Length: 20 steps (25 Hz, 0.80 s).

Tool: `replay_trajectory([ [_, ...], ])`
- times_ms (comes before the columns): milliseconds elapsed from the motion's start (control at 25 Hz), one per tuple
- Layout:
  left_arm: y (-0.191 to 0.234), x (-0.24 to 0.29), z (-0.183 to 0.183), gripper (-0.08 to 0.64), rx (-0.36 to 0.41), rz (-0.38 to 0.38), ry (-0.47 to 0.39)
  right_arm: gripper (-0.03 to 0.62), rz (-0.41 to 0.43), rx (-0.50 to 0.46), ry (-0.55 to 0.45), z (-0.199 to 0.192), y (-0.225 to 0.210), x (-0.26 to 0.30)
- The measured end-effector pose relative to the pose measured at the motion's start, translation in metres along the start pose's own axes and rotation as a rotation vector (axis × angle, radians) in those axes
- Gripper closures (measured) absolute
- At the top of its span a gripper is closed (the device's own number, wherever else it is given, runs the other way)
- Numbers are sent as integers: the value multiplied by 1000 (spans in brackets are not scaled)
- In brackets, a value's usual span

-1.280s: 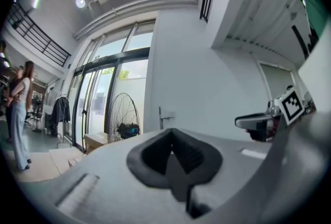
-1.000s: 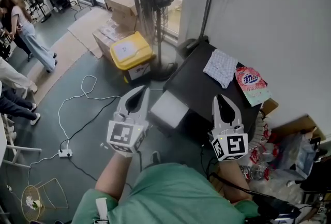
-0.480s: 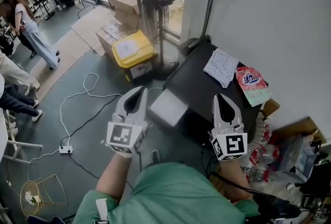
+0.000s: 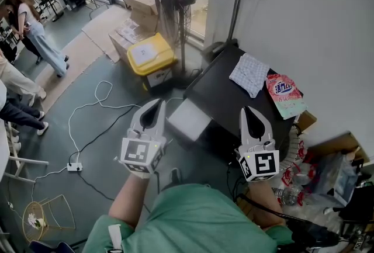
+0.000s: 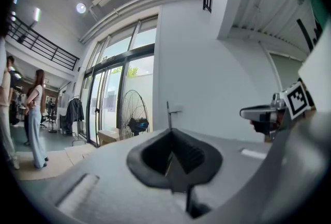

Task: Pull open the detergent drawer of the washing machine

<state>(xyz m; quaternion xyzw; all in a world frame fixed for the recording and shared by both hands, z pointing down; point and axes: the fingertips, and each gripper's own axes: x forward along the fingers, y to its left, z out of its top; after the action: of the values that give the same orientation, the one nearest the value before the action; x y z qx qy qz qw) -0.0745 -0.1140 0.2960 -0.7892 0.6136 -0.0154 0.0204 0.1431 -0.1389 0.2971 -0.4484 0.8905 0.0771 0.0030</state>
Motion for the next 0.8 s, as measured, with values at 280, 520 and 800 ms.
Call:
replay_trajectory([
  [280,-5,-2,-1,563,10,15,7,583,11,5,5,-3,-3,-3],
  [520,1,-9,-3,563,-2,36,13,591,20,17,12,-4,2,-1],
  [800,0,-13,-6,563,-1,35,19,590,40,17,5,-5,7,-4],
])
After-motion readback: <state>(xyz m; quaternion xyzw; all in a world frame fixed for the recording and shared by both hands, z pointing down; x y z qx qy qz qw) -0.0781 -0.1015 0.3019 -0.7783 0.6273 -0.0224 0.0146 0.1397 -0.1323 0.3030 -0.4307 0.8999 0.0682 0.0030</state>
